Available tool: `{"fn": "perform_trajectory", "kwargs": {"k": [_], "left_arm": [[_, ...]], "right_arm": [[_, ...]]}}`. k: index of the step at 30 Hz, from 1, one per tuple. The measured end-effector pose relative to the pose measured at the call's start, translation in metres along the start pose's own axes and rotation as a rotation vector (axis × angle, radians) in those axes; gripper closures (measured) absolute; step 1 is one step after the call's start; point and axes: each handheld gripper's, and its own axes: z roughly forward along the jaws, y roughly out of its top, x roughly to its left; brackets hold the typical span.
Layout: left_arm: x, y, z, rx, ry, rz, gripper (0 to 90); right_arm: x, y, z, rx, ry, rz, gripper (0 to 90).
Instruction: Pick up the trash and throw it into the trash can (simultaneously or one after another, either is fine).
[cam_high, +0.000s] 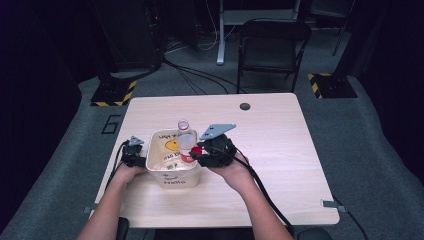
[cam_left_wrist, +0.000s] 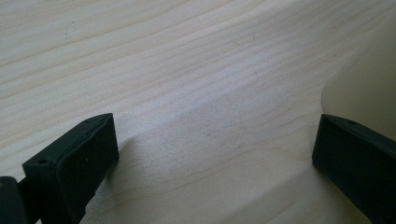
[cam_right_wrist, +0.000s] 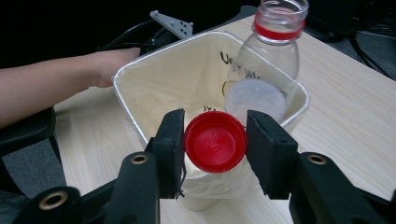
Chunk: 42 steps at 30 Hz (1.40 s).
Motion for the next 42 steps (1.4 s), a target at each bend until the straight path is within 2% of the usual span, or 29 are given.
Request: {"fn": "perform_trajectory", "kwargs": {"k": [12, 18, 27, 34, 38, 42], "left_arm": [[0.0, 0.0, 0.0, 0.0, 0.0, 0.0, 0.0], [0.0, 0.0, 0.0, 0.0, 0.0, 0.0, 0.0], [0.0, 0.0, 0.0, 0.0, 0.0, 0.001, 0.0], [0.0, 0.0, 0.0, 0.001, -0.003, 0.002, 0.0], [0.001, 0.0, 0.0, -0.001, -0.001, 0.002, 0.2], [0.002, 0.0, 0.0, 0.001, -0.003, -0.003, 0.2]], "right_arm": [[0.01, 0.0, 0.028, 0.034, 0.015, -0.044, 57.4], [0.011, -0.001, 0.038, 0.054, -0.003, -0.061, 57.2], [0.012, -0.001, 0.051, 0.06, 0.013, -0.075, 57.1], [0.01, -0.001, 0.055, 0.071, 0.01, -0.063, 55.0], [0.009, 0.0, 0.054, 0.061, 0.008, -0.047, 50.9], [0.008, 0.0, 0.051, 0.046, 0.013, -0.051, 50.0]]}}
